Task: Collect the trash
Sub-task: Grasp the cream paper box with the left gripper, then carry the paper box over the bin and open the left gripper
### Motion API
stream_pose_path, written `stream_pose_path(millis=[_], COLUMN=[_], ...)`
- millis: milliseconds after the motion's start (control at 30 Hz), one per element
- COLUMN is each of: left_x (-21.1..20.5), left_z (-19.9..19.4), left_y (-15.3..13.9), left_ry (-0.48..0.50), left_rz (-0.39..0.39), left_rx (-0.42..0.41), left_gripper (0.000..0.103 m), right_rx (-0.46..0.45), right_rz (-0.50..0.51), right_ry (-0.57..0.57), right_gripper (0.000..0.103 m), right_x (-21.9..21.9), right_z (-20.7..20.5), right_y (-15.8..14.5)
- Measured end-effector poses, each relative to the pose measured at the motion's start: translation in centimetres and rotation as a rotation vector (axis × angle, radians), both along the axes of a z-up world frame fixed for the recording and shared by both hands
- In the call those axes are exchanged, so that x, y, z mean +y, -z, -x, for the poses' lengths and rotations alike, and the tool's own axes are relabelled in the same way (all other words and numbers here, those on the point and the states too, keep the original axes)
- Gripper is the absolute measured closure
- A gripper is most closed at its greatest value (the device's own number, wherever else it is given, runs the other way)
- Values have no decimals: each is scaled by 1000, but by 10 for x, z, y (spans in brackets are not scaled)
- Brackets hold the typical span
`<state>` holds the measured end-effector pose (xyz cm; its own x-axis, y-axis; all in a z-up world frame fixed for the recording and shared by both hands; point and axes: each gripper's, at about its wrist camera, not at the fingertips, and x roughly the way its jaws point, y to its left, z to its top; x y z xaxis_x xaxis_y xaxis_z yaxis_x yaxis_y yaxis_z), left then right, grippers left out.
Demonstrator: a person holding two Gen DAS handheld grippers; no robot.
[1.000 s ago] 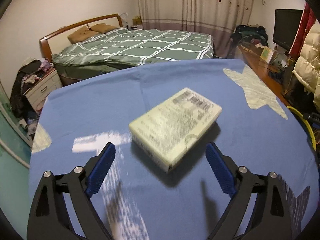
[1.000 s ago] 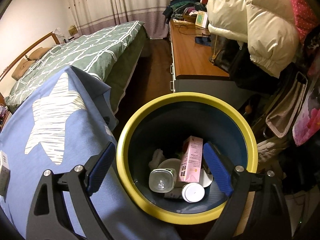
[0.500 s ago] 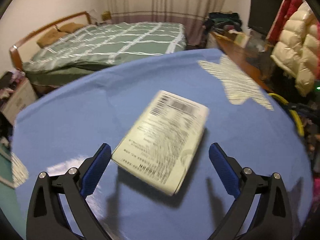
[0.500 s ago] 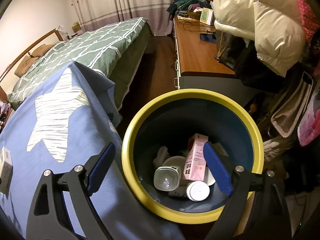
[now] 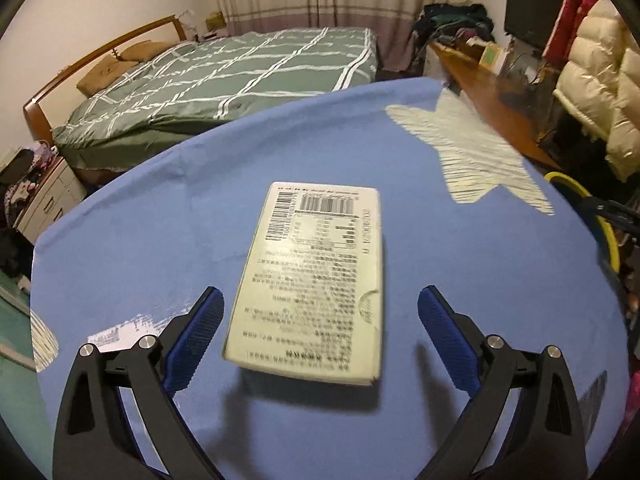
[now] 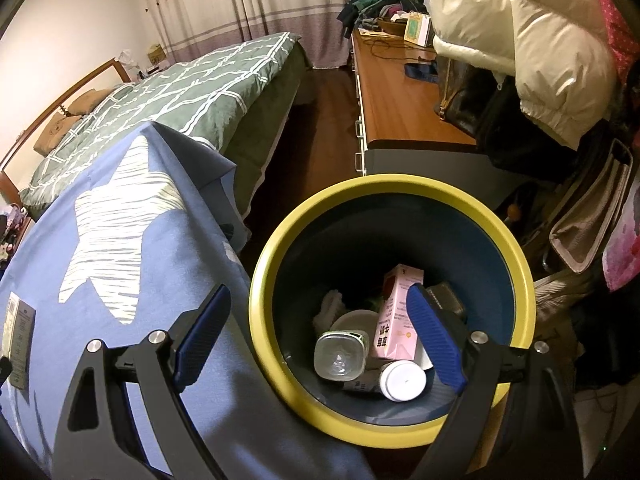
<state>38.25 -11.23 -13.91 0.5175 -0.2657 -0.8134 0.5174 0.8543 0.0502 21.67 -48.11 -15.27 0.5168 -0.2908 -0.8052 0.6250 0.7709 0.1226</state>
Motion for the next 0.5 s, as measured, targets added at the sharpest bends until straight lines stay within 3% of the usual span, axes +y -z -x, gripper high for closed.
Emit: stream_pose_path(millis=[133, 233, 500], left_x=[-1, -3, -17], left_z=[-11, -18, -6], left_y=[11, 19, 17], left_ry=[-15, -17, -3], left_rz=[-29, -40, -49], left_rx=[14, 41, 12], left_gripper=[10, 26, 29], right_rx=[-2, -3, -25], right_rz=[-4, -6, 1], right_ry=[-4, -7, -16], right_gripper=[18, 18, 18], right_x=[-1, -1, 0], right_z=[0, -1, 1], right_y=[0, 0, -2])
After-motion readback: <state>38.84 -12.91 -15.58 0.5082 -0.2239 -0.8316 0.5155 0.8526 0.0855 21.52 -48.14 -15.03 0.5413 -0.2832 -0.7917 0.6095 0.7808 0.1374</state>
